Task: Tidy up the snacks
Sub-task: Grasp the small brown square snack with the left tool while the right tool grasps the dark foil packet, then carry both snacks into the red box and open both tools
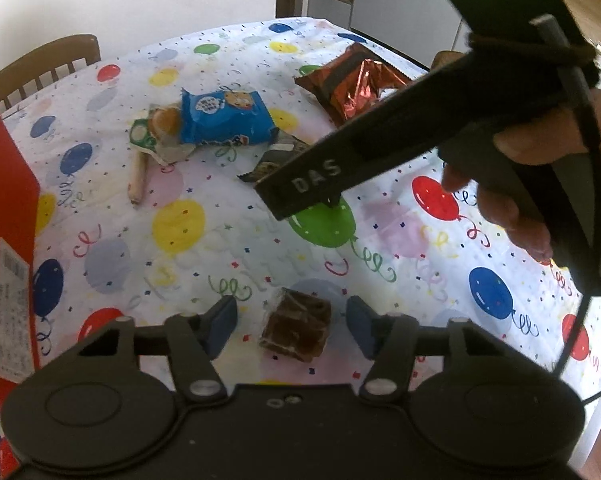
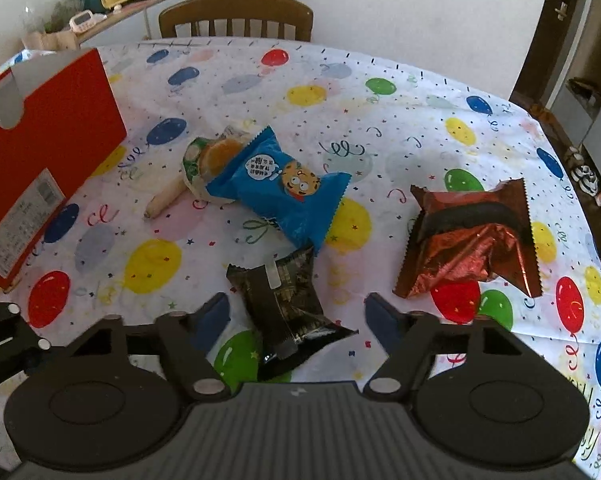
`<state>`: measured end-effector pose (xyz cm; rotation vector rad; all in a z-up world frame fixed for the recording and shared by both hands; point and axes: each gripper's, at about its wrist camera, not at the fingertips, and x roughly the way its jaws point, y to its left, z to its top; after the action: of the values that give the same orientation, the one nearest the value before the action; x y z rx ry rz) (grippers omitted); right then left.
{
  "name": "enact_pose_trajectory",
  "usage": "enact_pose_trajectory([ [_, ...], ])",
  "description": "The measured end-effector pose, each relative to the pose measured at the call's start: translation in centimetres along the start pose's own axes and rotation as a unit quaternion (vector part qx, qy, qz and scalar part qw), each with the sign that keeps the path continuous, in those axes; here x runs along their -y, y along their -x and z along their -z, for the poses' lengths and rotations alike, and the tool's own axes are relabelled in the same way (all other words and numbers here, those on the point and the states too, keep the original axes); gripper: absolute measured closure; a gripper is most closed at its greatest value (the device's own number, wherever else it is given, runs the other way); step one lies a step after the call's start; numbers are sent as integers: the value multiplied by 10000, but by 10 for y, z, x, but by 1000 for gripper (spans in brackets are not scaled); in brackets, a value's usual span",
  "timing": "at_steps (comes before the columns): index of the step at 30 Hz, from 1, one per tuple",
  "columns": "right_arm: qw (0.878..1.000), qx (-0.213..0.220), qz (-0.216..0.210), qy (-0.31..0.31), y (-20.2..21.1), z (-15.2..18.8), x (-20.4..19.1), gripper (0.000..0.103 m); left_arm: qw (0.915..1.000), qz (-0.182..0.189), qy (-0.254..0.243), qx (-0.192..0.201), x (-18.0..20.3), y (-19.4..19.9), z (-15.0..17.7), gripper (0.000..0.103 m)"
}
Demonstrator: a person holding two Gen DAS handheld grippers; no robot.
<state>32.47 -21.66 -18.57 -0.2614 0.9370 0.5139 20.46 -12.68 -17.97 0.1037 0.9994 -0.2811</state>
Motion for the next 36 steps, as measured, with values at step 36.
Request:
enact_pose_trajectory([
  [36, 9961, 521, -209, -684, 95, 8, -26, 68, 9950, 179, 981, 61, -42, 53, 1, 71],
])
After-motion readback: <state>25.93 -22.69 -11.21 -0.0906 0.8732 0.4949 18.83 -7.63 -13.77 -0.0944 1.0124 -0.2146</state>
